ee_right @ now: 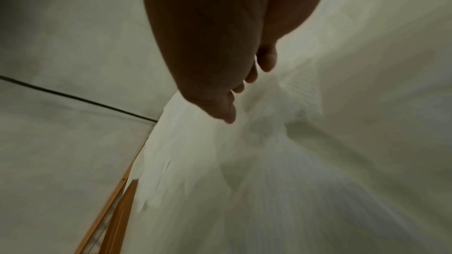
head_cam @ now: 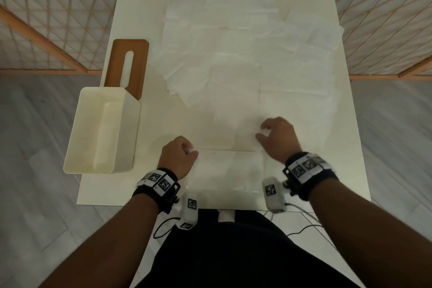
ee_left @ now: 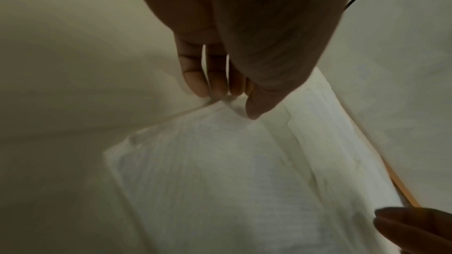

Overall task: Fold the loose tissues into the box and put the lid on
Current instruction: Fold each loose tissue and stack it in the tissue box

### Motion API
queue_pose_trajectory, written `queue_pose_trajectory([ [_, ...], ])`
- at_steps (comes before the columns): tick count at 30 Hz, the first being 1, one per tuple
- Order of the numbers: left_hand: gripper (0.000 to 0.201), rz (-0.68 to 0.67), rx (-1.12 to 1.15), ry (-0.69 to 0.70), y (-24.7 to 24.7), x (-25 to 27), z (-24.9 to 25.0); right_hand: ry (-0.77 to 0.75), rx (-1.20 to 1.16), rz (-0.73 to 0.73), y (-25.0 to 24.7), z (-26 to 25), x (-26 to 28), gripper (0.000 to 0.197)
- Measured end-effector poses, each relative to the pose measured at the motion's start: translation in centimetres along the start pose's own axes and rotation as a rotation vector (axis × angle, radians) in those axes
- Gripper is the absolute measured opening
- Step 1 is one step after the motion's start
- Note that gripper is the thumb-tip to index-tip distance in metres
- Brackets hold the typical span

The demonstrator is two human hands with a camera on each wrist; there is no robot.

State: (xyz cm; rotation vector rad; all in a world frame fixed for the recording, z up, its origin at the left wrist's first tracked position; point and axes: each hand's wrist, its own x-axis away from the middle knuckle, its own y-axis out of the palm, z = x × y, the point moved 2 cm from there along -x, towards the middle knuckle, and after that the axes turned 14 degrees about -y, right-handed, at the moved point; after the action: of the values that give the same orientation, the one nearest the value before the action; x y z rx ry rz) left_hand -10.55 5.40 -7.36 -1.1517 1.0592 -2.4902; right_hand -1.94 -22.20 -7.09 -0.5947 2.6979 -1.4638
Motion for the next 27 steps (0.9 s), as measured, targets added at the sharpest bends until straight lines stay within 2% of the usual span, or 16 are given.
queue_pose_trajectory([
  [2, 0.014, 0.011, -0.008, 0.023, -0.5, 0.1, 0.7, 0.003, 0.087, 0.046, -1.4, 0.8, -2.1, 0.039],
  [4, 0.013, 0.025, -0.018, 0.056, -1.0, 0.3, 1.3, 0.004, 0.209, 0.003, -2.3, 1.6, -4.1, 0.046],
  [6, 0.011, 0.038, -0.012, 0.07, -1.5, 0.6, 1.9, 0.012, 0.319, -0.077, -2.6, 2.5, -5.5, 0.038],
  [9, 0.01, 0.05, 0.006, 0.084, -2.1, 1.1, 2.6, 0.004, 0.362, -0.131, -2.7, 2.7, -6.3, 0.024],
  [13, 0.011, 0.047, 0.039, 0.111, -2.9, 1.6, 3.4, 0.021, 0.25, -0.061, -4.4, 2.1, -6.4, 0.021],
  [16, 0.015, 0.023, 0.092, 0.161, -3.6, 2.2, 4.9, -0.001, 0.108, -0.029, -7.6, 0.6, -5.7, 0.013],
  [19, 0.047, -0.051, 0.105, 0.337, -3.8, 2.9, 7.9, -0.124, 0.077, -0.229, -11.6, -3.0, -4.8, 0.006],
  [21, 0.077, -0.104, 0.053, 0.472, -3.6, 3.6, 10.7, -0.166, 0.023, -0.393, -13.9, -5.3, -4.1, 0.008],
  [23, 0.095, -0.13, -0.01, 0.576, -3.2, 4.2, 13.4, -0.194, -0.088, -0.494, -15.4, -7.0, -3.6, 0.01],
  [25, 0.089, -0.161, -0.053, 0.625, -2.8, 4.5, 15.4, -0.213, -0.217, -0.525, -16.1, -8.1, -3.3, 0.011],
  [27, 0.065, -0.201, -0.074, 0.595, -2.9, 4.5, 16.2, -0.222, -0.356, -0.482, -16.3, -8.4, -3.1, 0.009],
])
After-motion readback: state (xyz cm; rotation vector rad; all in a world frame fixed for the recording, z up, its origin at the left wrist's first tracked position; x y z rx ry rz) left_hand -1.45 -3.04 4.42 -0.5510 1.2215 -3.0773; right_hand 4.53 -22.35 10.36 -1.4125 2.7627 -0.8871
